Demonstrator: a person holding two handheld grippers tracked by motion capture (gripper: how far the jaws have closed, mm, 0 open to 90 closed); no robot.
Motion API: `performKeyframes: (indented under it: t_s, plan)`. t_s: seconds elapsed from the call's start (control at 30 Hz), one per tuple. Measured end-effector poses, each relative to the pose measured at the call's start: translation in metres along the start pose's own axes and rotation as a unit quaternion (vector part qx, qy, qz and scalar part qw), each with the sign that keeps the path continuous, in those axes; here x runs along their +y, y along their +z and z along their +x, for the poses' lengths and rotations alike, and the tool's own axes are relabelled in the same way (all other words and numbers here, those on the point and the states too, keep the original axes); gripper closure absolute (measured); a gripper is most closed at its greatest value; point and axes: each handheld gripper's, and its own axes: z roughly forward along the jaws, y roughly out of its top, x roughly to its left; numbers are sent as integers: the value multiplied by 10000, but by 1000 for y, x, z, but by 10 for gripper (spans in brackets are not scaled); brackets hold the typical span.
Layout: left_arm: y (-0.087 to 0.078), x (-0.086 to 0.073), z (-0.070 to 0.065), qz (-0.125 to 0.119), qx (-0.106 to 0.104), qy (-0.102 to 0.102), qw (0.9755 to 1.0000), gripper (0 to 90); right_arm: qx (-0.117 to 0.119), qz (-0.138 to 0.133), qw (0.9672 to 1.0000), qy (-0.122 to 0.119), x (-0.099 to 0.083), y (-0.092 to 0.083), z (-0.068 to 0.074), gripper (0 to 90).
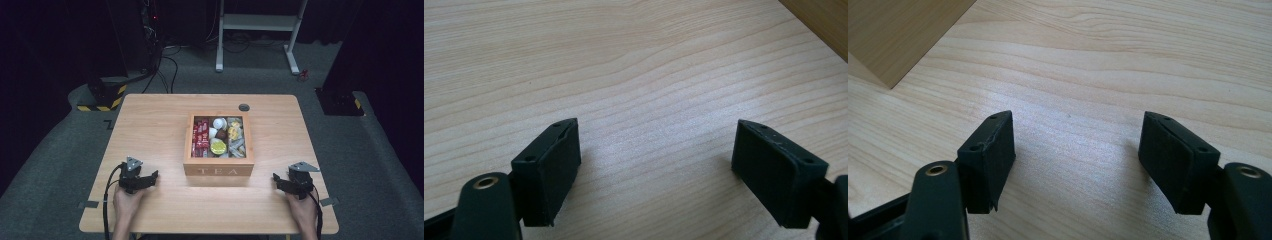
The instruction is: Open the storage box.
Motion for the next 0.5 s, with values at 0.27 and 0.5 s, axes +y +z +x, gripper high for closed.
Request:
performKeyframes:
  t_s: [0.27,0.5]
  plan:
    - [-5,-3,0,-119,-142,-89,9998,289,2,1,10000,-3,0,0,0,305]
    - [-5,-3,-3,-127,-226,36,9997,297,4,1,10000,8,0,0,0,305]
